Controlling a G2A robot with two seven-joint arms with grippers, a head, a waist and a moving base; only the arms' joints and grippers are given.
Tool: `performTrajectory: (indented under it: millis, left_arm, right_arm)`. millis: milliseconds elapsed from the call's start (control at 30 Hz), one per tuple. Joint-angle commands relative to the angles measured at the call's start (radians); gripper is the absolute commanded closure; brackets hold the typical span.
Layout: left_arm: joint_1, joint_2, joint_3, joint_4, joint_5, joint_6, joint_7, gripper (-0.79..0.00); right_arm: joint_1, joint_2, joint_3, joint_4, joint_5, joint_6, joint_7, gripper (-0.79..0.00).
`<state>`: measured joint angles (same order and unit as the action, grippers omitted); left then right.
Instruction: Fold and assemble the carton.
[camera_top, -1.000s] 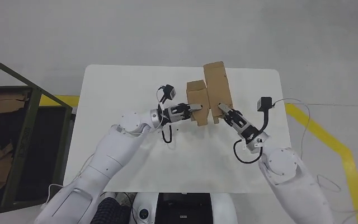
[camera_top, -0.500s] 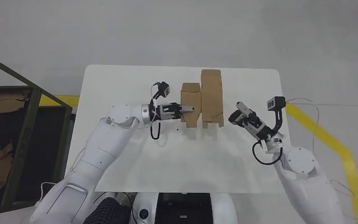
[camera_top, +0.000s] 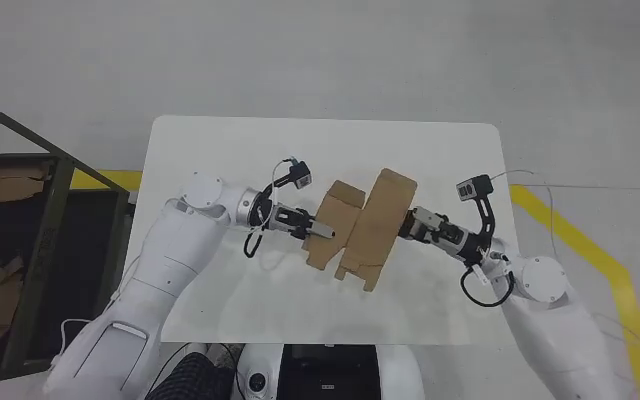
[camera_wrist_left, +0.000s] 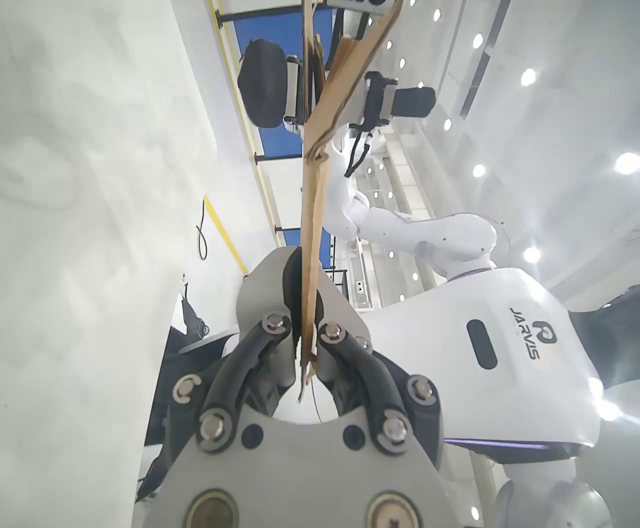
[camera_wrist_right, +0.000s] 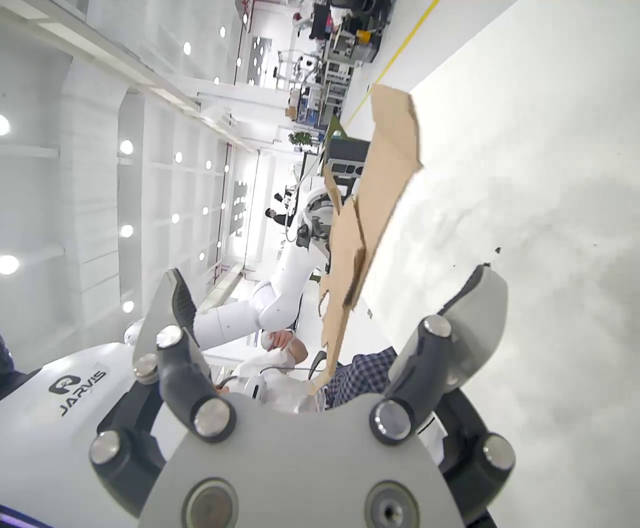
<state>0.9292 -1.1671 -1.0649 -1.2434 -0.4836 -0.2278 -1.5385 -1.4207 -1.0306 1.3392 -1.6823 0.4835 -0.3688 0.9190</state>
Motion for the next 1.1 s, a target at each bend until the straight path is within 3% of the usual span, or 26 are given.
performTrajectory:
  millis: [0,200,267,333,367,500,533,667,700,733,767,800,933,1067]
  left_arm:
    - [-0.004,0.005,0.022,-0.009,-0.021,0.004,0.003,0.000]
    - [-0.025,0.025,0.060,-0.009,-0.077,-0.005,0.003,0.000]
    - [-0.034,0.032,0.086,-0.014,-0.083,-0.001,0.003,0.000]
    - [-0.045,0.041,0.115,-0.017,-0.081,0.002,0.003,0.000]
    - [-0.051,0.045,0.130,-0.017,-0.081,0.003,0.003,0.000]
    - [-0.072,0.060,0.171,-0.007,-0.104,-0.008,0.003,0.000]
    - [-0.077,0.063,0.180,-0.004,-0.107,-0.011,0.003,0.000]
    - [-0.097,0.073,0.205,0.008,-0.126,-0.024,0.003,0.000]
    - [-0.101,0.075,0.208,0.012,-0.133,-0.028,0.003,-0.086]
    - [-0.104,0.077,0.209,0.018,-0.140,-0.033,0.003,-0.302]
    - [-0.106,0.079,0.208,0.023,-0.146,-0.039,0.003,-0.686]
    - [-0.108,0.080,0.209,0.026,-0.152,-0.042,0.003,-0.785]
    - [-0.105,0.082,0.187,0.043,-0.183,-0.066,0.020,-0.785]
    - [-0.075,0.086,0.156,0.016,-0.137,-0.091,0.172,-0.785]
  right_arm:
    - [0.006,-0.002,-0.012,0.006,0.015,-0.011,0.027,-0.733]
    - [0.014,-0.005,-0.033,0.026,0.035,-0.018,0.061,-0.720]
    - [0.016,-0.005,-0.038,0.030,0.036,-0.018,0.071,-0.616]
    - [0.018,-0.006,-0.041,0.035,0.040,-0.020,0.078,-0.369]
    - [0.019,-0.006,-0.043,0.039,0.040,-0.020,0.079,-0.329]
    - [0.026,-0.007,-0.051,0.051,0.041,-0.020,0.095,-0.043]
    - [0.028,-0.007,-0.054,0.054,0.041,-0.020,0.101,0.000]
    - [0.035,-0.008,-0.060,0.062,0.044,-0.021,0.118,0.000]
    - [0.037,-0.008,-0.061,0.063,0.043,-0.022,0.120,0.000]
    - [0.037,-0.008,-0.061,0.065,0.044,-0.022,0.121,0.000]
    - [0.038,-0.008,-0.061,0.067,0.044,-0.022,0.121,0.000]
    - [0.037,-0.008,-0.060,0.069,0.044,-0.022,0.117,0.000]
    - [0.031,-0.008,-0.041,0.070,0.032,-0.013,0.060,0.000]
    - [0.009,-0.006,-0.006,0.043,-0.012,0.024,-0.061,0.000]
